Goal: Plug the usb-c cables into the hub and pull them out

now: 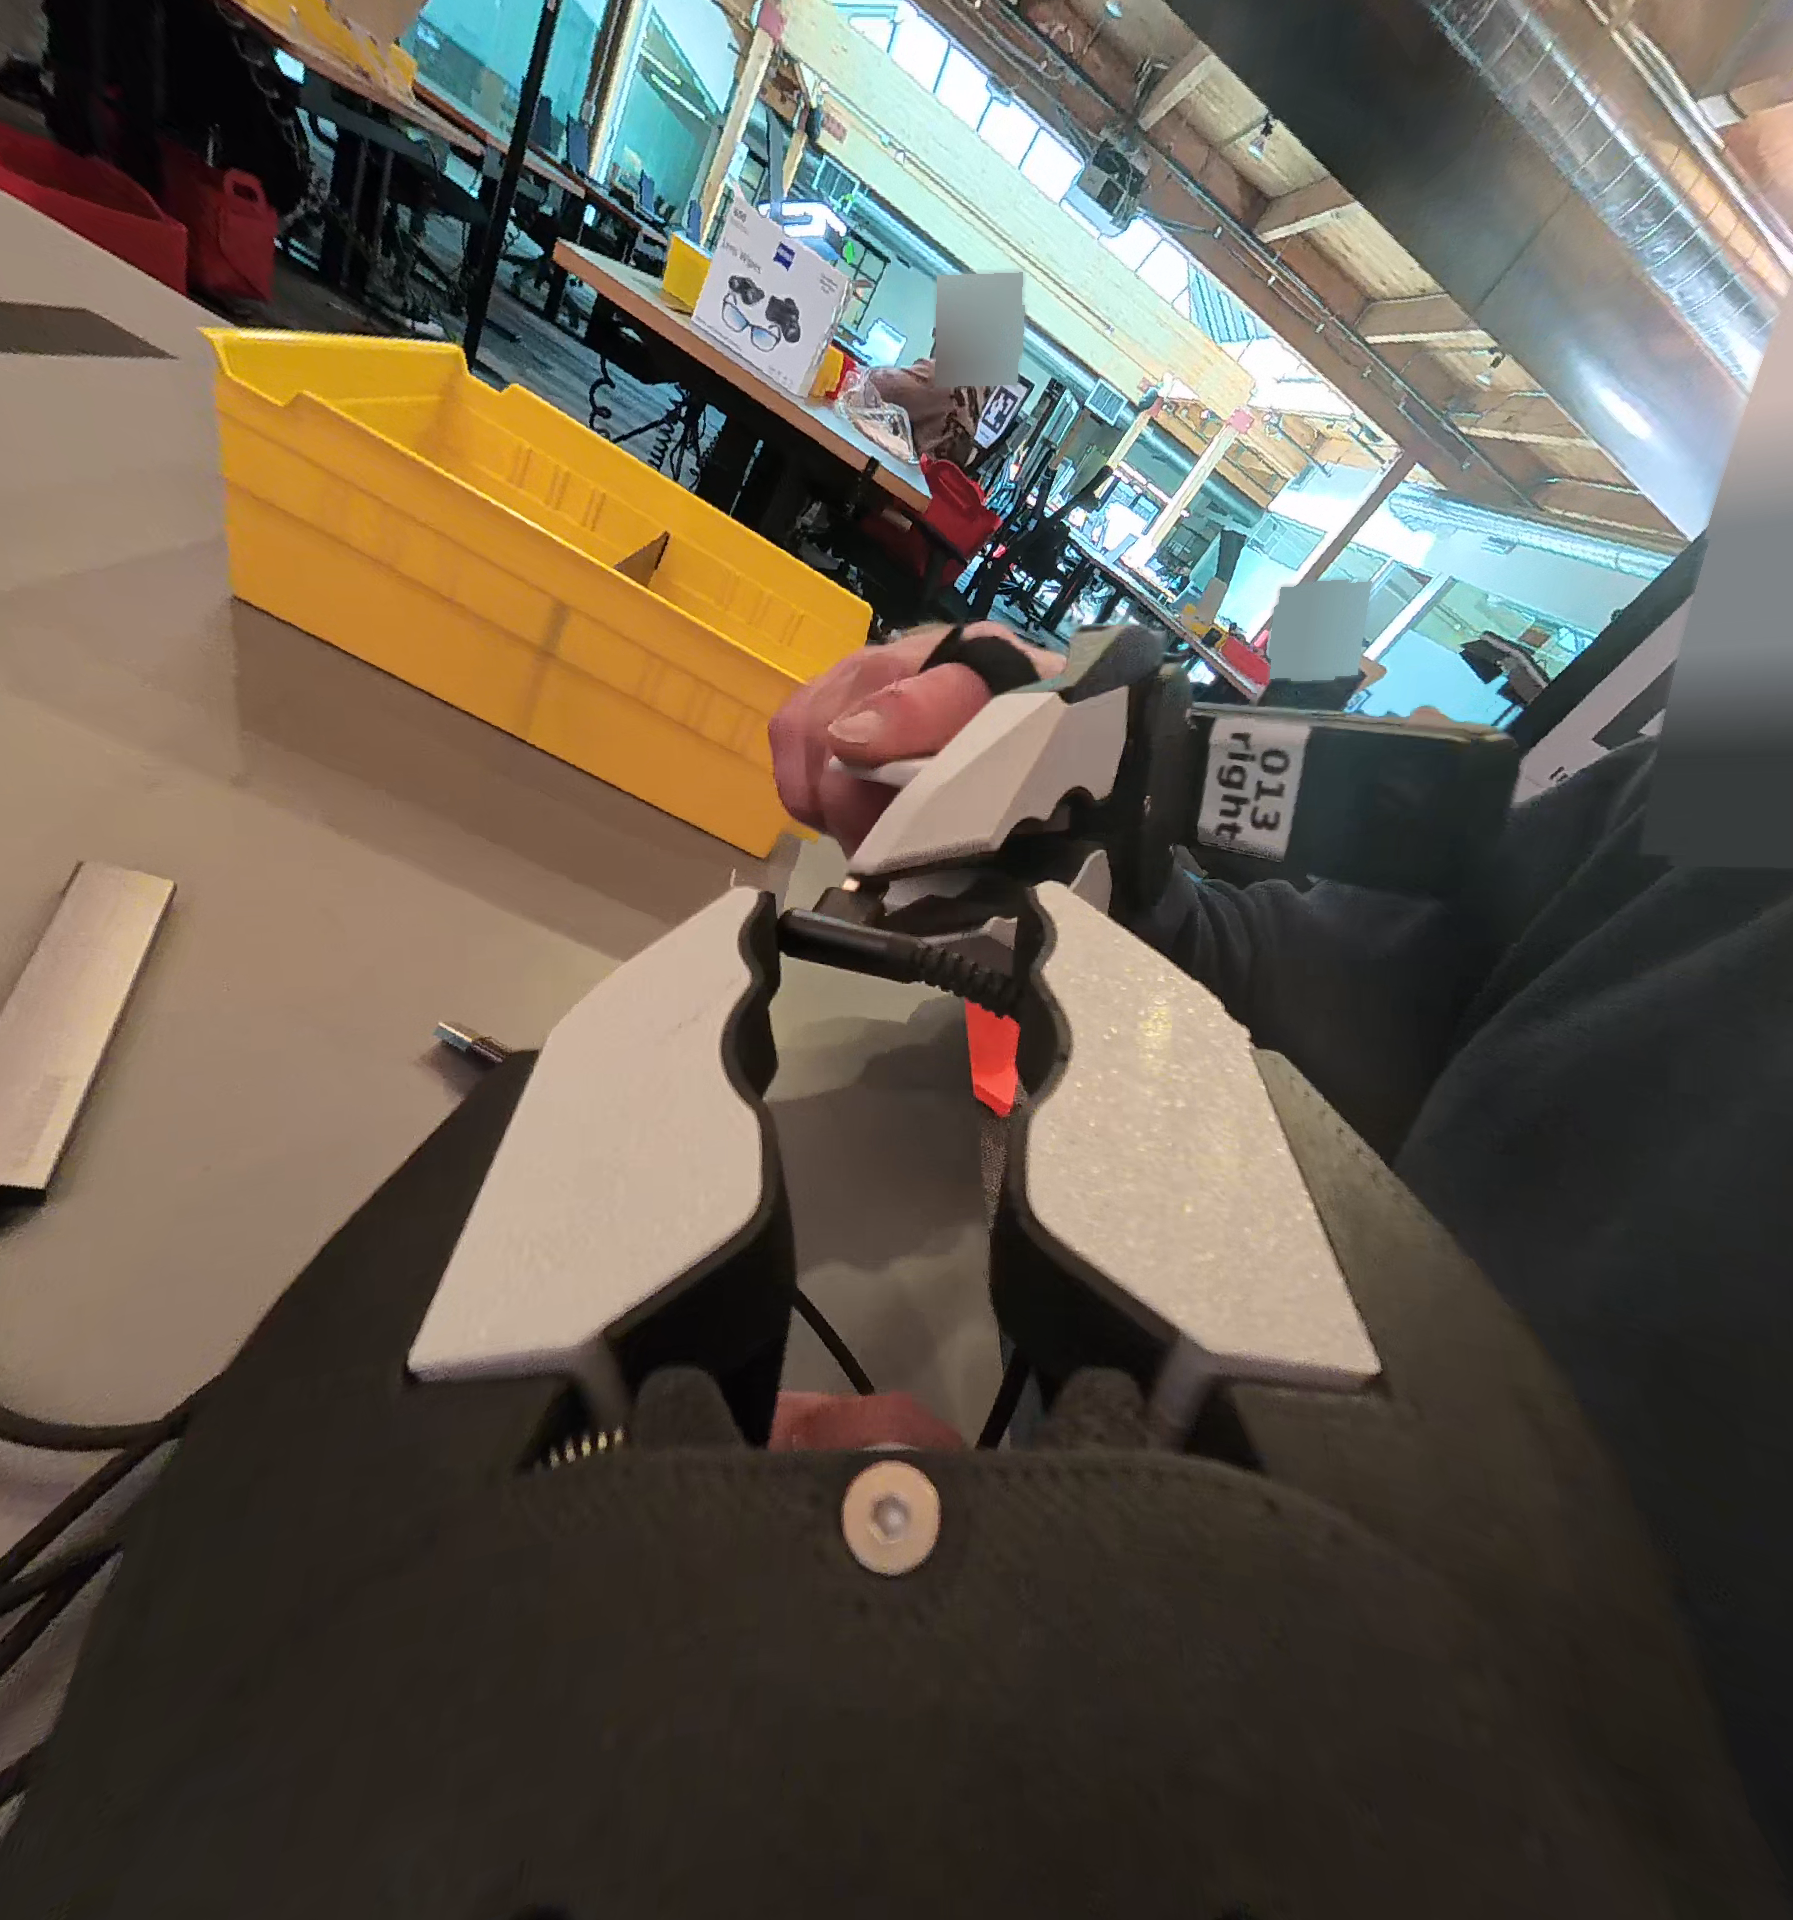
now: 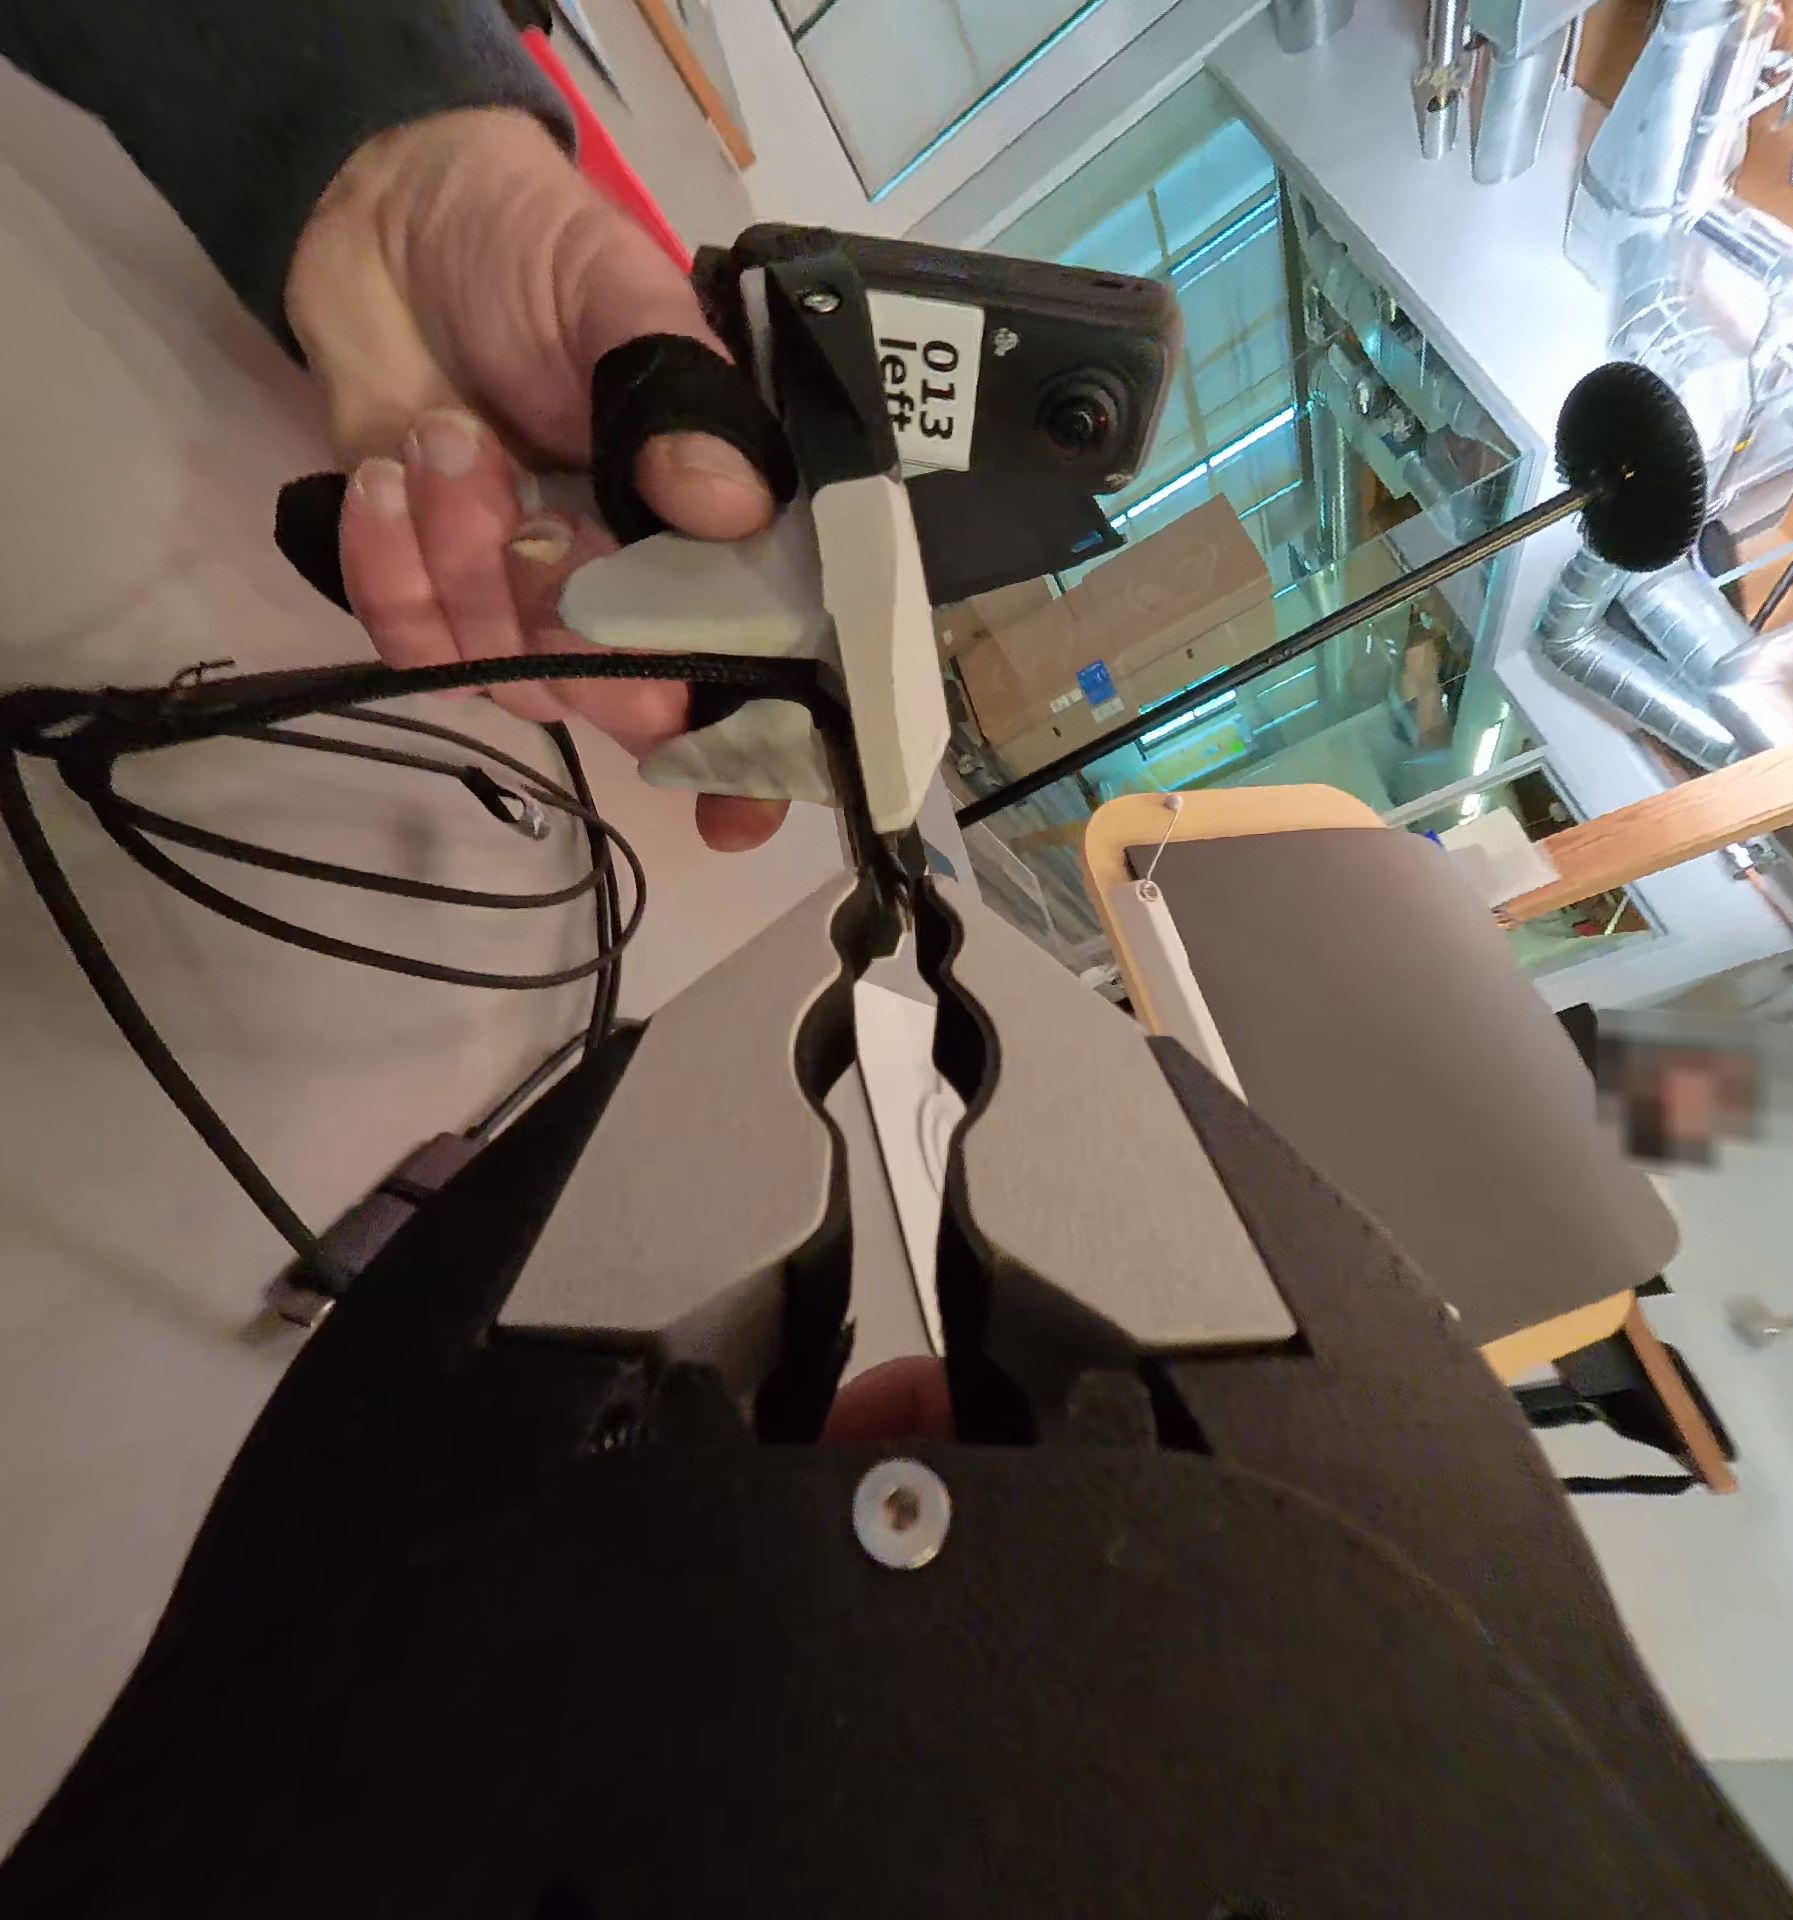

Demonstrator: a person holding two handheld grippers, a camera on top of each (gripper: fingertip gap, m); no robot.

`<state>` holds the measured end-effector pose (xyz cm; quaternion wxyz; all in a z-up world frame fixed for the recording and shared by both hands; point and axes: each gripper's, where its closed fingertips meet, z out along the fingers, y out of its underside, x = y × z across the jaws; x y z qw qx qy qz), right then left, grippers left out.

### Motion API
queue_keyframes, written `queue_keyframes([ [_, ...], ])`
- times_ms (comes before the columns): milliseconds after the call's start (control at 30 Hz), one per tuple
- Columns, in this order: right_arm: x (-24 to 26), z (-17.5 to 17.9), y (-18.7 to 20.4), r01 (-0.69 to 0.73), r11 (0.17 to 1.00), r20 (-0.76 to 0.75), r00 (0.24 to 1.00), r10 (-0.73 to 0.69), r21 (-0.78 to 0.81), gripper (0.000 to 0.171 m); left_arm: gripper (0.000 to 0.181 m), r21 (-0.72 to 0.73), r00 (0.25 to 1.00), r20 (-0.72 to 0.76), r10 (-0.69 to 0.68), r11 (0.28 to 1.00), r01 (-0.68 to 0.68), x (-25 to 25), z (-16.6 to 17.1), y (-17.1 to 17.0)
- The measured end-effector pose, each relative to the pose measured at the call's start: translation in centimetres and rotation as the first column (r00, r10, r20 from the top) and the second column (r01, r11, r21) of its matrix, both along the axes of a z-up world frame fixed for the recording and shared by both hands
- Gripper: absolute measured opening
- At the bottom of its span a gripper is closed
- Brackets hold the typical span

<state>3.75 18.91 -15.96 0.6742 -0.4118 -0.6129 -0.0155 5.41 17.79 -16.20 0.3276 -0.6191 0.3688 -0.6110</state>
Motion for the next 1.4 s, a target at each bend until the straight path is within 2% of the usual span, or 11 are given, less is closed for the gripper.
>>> queue_keyframes([
  [100, -0.2, -0.2, 0.1, 0.005, 1.000, 0.022, 1.000, -0.005, 0.013, 0.003, 0.043, -0.015, 1.000, -0.013, -0.003, 1.000, 0.003, 0.0, -0.2, 0.0],
  [267, -0.2, 0.1, -0.3, -0.042, 0.997, -0.050, 0.998, 0.039, -0.070, 0.003, 0.043, 0.005, 0.999, -0.040, -0.030, 1.000, 0.030, 0.0, 0.0, -0.4],
  [700, 0.7, 1.7, -0.6, -0.162, 0.962, -0.258, 0.961, 0.102, -0.221, 0.003, 0.046, 0.299, 0.995, -0.095, -0.019, 0.953, 0.046, -1.2, 2.3, -0.1],
  [800, 1.0, 1.6, -0.4, -0.176, 0.951, -0.282, 0.954, 0.101, -0.253, 0.003, 0.042, 0.431, 0.991, -0.123, 0.048, 0.902, 0.010, -1.7, 2.6, 0.7],
  [967, 1.2, 1.5, -0.5, -0.212, 0.934, -0.316, 0.942, 0.116, -0.288, 0.003, 0.039, 0.663, 0.977, -0.165, 0.133, 0.749, 0.010, -1.9, 2.8, 0.9],
  [1100, 1.6, 2.3, -0.6, -0.263, 0.913, -0.375, 0.917, 0.136, -0.313, 0.003, 0.036, 0.732, 0.967, -0.171, 0.191, 0.681, -0.005, -2.5, 3.3, 1.9],
  [1200, 1.4, 2.5, -0.7, -0.307, 0.891, -0.400, 0.902, 0.160, -0.334, 0.003, 0.037, 0.787, 0.956, -0.230, 0.181, 0.613, 0.073, -1.2, 1.8, 1.0],
  [1300, 1.1, 2.5, -0.9, -0.344, 0.869, -0.426, 0.887, 0.177, -0.355, 0.003, 0.030, 0.813, 0.960, -0.213, 0.183, 0.578, 0.071, -0.3, 1.7, 0.9],
  [1400, 1.3, 2.6, -0.9, -0.363, 0.855, -0.447, 0.876, 0.179, -0.370, 0.003, 0.019, 0.812, 0.966, -0.198, 0.166, 0.580, 0.067, 0.3, 1.9, 0.7],
])
